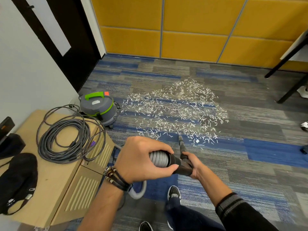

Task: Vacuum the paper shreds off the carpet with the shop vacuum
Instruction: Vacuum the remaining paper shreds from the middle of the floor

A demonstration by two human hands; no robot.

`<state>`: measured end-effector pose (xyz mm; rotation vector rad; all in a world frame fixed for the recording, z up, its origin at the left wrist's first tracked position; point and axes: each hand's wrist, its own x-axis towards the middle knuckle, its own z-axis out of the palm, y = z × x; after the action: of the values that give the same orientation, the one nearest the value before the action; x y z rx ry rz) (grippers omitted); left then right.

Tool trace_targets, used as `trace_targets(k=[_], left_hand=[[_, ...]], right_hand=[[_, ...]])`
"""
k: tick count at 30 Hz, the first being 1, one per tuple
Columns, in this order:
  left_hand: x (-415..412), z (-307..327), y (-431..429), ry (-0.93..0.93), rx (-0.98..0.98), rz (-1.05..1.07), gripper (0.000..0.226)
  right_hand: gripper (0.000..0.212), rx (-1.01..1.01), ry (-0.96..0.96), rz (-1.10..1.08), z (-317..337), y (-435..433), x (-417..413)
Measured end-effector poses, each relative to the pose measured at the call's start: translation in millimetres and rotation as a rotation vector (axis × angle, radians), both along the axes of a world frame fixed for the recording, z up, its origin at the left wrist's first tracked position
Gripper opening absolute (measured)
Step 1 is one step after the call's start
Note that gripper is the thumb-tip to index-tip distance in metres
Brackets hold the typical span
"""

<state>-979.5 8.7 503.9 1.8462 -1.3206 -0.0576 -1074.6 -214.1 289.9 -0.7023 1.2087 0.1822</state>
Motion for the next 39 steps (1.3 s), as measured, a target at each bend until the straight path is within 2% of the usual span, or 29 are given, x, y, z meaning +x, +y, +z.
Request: trace_targets(k=[3,6,9,15,19,25,29,35,39], left_hand=[[-1,-13,-11,0.054,0.047,-0.006,0.026],[-9,-27,-26,0.145,0.082,-0.078,0.026],[-16,-31,-41,0.158,0.087,-0.119,0.025],[-1,-20,-44,0.068,0.038,0.022,0.024],[1,-11,-43,0.047,0.055,-0.012,0.024],[2,-5,-48,0.117,0.070,-0.060,0.026],[-5,2,-48,0.042,0.065,-0.056,0.023],[0,17,-38,-0.003,0.048,-0.051,0.027],[1,15,-35,0.011,0.029,-0.026,0.027]], right_hand=[[0.021,-0.011,0.037,-0.068,-11,-16,-20],[0.025,0.027,0.099,-0.125,-21,-30,-54],[0.028,0.035,0.124,-0.140,-19,-41,-70],[0.026,0.002,0.086,-0.118,-14,-42,-31],[0.029,0.052,0.043,-0.069,-17,-33,-15],[0.029,0.081,0.068,-0.145,-23,-38,-40],[0.031,0.068,0.096,-0.123,-24,-38,-43],[0.030,0.080,0.022,0.031,-8,-23,-15],[0.028,0.054,0.033,0.046,-5,-28,-11]])
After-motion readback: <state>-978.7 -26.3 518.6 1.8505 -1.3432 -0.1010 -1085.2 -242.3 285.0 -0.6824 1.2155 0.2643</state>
